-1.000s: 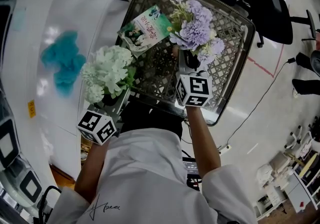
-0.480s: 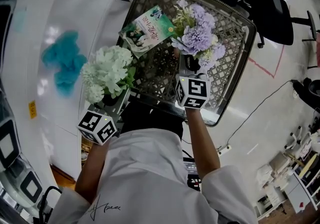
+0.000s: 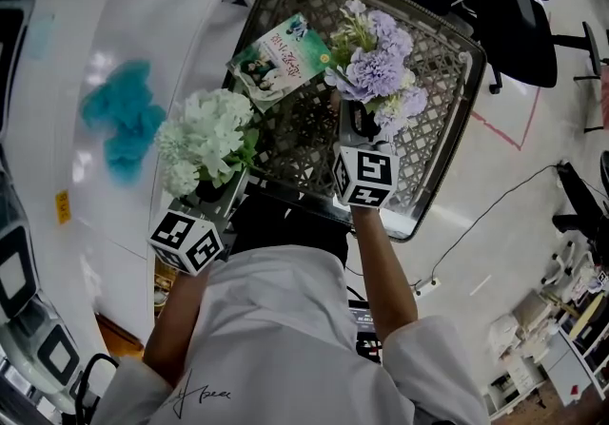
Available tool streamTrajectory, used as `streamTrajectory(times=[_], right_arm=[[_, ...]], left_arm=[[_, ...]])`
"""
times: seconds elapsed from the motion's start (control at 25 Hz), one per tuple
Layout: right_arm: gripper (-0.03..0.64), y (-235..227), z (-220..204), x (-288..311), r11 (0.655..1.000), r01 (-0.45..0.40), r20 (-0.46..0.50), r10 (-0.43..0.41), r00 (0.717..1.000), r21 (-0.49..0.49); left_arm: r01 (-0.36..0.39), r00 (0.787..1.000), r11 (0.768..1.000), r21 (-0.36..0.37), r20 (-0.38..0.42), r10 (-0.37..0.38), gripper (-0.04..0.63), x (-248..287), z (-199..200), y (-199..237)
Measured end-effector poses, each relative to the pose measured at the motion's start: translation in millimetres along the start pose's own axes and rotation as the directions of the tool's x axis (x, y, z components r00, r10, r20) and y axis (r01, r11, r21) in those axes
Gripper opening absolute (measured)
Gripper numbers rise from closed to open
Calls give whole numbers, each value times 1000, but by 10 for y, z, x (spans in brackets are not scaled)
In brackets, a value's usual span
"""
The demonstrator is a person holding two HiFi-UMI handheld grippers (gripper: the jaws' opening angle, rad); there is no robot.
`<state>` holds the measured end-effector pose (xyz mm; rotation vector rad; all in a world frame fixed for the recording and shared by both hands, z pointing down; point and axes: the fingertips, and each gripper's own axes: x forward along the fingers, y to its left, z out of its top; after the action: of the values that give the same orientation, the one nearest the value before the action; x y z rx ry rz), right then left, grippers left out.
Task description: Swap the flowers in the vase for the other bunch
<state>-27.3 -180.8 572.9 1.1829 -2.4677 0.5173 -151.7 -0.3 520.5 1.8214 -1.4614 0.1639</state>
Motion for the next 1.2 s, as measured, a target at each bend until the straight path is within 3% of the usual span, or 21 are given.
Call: streamTrajectory(times=[1.2], right_arm=[[81,61,29,-125,1000,1,-14,-1,1000,24]], left_arm=[[44,999,999,7,23,-44,72,32,109,-95]])
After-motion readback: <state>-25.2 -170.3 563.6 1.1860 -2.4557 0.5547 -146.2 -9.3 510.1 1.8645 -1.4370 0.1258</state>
